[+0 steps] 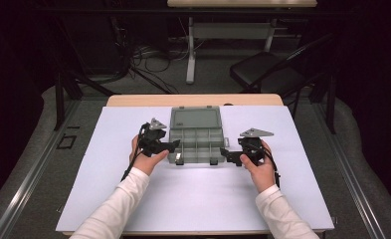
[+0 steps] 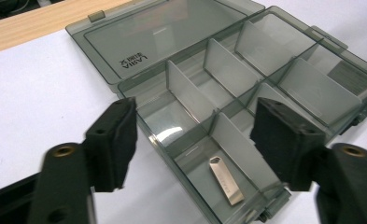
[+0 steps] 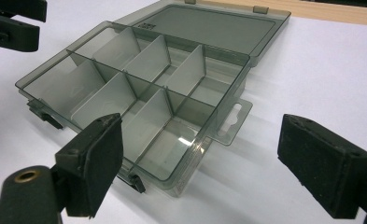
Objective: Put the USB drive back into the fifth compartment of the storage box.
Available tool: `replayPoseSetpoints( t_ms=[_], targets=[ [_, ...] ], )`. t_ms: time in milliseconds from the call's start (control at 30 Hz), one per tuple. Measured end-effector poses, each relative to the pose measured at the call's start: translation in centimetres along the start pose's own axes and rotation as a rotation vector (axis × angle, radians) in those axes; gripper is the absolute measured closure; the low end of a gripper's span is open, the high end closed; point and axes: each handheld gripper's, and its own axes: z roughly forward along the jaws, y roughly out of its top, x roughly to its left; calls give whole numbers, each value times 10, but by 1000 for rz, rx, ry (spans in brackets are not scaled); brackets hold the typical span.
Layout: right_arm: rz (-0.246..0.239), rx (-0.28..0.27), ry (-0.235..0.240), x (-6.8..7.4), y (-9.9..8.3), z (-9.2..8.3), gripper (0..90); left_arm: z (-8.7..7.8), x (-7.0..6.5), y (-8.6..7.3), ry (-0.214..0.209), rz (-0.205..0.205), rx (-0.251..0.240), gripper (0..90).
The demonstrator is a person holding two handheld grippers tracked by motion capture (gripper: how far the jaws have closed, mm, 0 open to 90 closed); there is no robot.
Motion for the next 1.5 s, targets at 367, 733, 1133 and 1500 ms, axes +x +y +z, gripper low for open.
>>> replayPoseSetpoints(
  t_ms=[367,733,1133,1500],
  targets=[
    [6,8,3,-1,0,1,142,15,14,0,-8,7,54,198],
    [12,9,6,-2,-1,1,142,33,14,-6,8,61,115,199],
    [15,18,2,-3,-2,2,142,46,14,-10,22,121,139,219],
    [13,25,3,-3,-3,3,142,54,12,-17,33,158,156,285]
  ],
)
